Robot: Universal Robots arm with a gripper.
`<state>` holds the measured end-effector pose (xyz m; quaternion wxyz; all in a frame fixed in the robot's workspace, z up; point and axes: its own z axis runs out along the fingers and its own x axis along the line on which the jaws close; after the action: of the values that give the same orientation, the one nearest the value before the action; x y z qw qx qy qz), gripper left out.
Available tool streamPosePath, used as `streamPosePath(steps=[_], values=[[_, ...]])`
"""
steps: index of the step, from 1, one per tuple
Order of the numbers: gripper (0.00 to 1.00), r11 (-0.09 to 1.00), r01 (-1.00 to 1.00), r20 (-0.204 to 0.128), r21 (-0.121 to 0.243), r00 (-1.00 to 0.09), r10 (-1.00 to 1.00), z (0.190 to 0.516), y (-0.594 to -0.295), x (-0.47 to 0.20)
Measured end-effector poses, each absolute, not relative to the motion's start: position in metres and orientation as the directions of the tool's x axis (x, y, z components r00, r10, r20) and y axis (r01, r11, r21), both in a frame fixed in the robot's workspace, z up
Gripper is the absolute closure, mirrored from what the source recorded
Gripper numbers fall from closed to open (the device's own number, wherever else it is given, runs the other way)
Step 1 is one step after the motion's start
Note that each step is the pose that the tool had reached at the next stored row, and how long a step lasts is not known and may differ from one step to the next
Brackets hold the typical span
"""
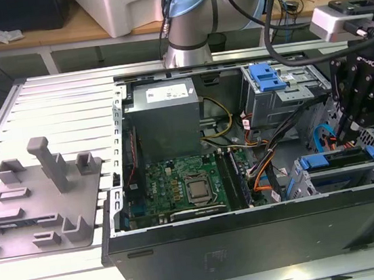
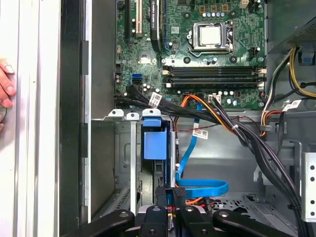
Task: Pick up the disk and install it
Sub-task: 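Insert the second disk wire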
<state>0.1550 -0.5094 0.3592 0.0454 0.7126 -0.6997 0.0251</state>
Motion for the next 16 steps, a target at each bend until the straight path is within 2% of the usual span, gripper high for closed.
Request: streamPosePath(steps=[16], values=[[0.84, -0.017, -0.999, 0.097, 0.029, 0.020, -0.995, 0.3554, -0.5154, 0.1539]])
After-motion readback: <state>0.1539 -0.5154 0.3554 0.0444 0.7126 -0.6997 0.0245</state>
